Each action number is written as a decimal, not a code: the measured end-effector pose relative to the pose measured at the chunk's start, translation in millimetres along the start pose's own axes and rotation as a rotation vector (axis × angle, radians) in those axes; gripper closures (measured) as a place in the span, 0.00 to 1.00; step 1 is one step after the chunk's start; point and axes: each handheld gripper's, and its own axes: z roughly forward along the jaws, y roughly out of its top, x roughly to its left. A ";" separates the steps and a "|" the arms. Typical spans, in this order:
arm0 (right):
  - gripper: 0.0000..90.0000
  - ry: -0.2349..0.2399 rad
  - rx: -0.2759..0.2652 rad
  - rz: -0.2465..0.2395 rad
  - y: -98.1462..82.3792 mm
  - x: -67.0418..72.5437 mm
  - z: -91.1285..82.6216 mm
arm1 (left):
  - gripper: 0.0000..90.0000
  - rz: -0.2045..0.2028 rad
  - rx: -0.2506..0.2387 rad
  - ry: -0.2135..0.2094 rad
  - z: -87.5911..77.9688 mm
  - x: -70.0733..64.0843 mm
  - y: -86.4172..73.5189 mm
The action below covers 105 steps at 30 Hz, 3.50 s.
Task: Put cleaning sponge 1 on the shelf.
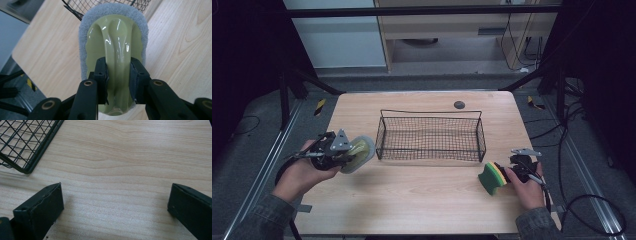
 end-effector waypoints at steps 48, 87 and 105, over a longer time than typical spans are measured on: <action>0.00 0.000 -0.001 -0.009 -0.5 -0.7 0.0 | 0.78 0.270 -0.001 0.093 27.6 31.9 103.7; 0.00 0.003 0.000 -0.008 -0.2 -0.8 0.1 | 0.78 0.445 0.005 0.103 68.6 20.7 142.5; 0.00 0.018 0.001 -0.027 0.1 -2.7 0.6 | 0.78 0.459 0.038 0.062 92.3 11.5 142.6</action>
